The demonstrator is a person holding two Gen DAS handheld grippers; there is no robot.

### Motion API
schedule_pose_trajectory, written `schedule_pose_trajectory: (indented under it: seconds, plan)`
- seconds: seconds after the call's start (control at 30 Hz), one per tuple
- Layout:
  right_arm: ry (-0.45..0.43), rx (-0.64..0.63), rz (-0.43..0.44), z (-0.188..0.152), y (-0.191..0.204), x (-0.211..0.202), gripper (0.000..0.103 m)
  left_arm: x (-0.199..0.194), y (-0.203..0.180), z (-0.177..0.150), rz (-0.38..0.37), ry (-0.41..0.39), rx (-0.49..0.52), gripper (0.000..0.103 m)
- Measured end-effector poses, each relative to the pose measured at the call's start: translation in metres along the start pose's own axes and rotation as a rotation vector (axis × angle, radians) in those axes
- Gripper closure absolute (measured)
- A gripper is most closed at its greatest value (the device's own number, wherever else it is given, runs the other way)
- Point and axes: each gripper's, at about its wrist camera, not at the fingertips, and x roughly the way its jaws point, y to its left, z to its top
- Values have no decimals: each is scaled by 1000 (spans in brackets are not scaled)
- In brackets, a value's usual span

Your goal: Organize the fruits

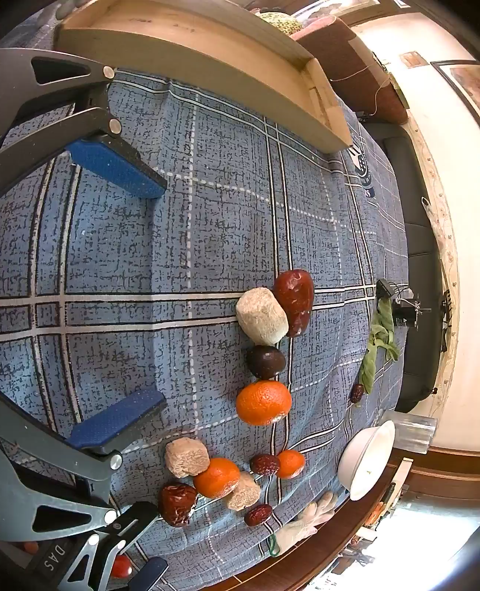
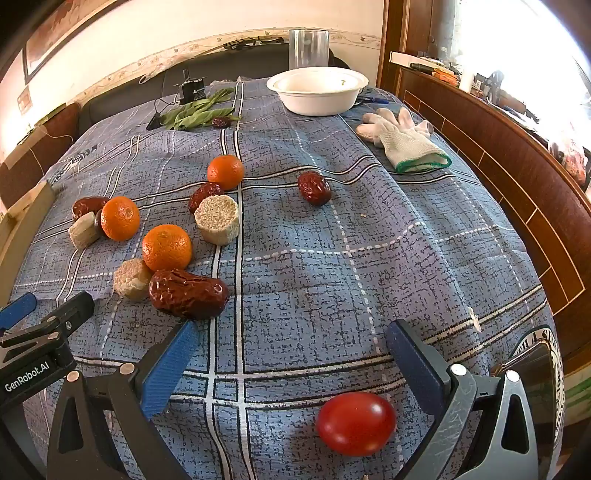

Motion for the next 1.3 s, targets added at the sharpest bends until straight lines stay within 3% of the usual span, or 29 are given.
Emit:
schedule_pose_trajectory:
  seconds: [0.77, 1.3]
  plan:
    - [0, 0, 0, 0, 0, 0, 0, 0, 0, 0, -1, 2, 1, 0]
    - [36, -6, 7, 2, 0, 0, 0, 2, 3, 3, -68, 48, 99, 0]
